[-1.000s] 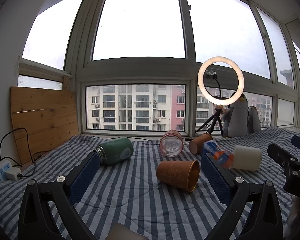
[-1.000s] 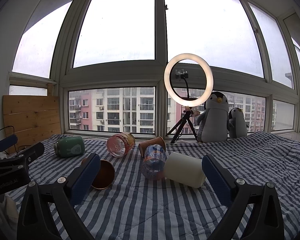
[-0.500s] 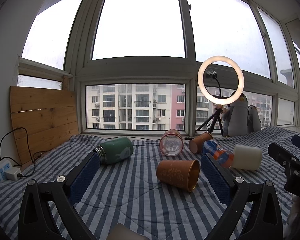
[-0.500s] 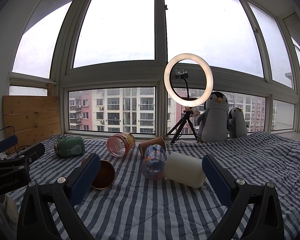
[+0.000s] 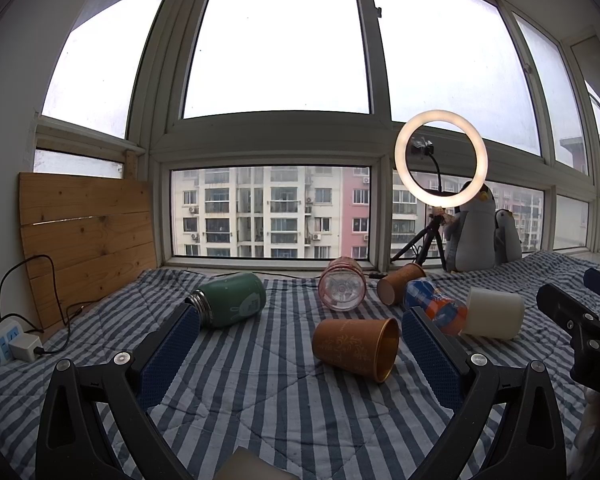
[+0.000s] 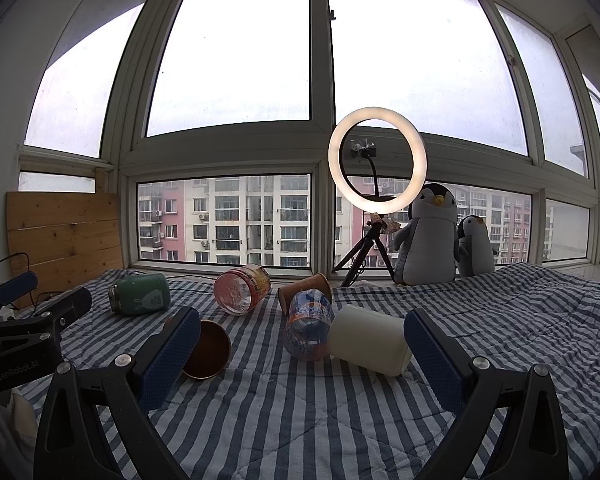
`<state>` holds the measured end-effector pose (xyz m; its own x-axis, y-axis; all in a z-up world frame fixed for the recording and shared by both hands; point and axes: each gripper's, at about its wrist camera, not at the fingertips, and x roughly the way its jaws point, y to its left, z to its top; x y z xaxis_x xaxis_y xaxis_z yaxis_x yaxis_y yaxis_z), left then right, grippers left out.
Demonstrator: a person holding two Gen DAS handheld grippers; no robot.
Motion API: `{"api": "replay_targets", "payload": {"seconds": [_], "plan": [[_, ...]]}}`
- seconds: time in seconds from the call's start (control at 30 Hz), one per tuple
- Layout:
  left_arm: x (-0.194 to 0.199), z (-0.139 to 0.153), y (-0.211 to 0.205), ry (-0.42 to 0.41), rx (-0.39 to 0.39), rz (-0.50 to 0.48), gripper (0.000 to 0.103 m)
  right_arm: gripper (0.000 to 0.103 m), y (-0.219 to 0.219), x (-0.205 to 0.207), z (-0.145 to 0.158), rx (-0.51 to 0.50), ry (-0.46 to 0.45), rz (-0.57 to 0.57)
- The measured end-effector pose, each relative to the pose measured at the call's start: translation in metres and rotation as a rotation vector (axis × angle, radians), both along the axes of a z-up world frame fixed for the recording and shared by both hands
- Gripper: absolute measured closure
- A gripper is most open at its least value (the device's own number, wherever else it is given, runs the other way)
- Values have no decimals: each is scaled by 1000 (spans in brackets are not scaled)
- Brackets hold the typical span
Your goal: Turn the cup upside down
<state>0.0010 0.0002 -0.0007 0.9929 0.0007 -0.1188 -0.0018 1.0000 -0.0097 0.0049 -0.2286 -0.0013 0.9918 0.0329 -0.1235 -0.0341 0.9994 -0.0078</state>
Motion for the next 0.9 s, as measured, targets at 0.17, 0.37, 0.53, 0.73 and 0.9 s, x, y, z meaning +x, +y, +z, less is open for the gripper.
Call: {"api": "replay_targets", "payload": {"seconds": [0.17, 0.37, 0.53, 0.73, 0.9], "plan": [[0, 0, 0, 1, 0, 0, 1, 2, 0, 0, 0, 1, 0, 0], [2, -2, 0, 3, 1, 0, 1, 2, 0, 0, 0, 1, 0, 0], [2, -3, 0, 4, 1, 0, 1, 2, 0, 0, 0, 1, -1, 0], [4, -5, -1, 16, 1, -4, 1, 2, -2, 1, -1, 1, 0, 0], [14, -17, -3, 54, -11, -16, 1, 1, -3, 3, 1, 4, 12, 5]]}}
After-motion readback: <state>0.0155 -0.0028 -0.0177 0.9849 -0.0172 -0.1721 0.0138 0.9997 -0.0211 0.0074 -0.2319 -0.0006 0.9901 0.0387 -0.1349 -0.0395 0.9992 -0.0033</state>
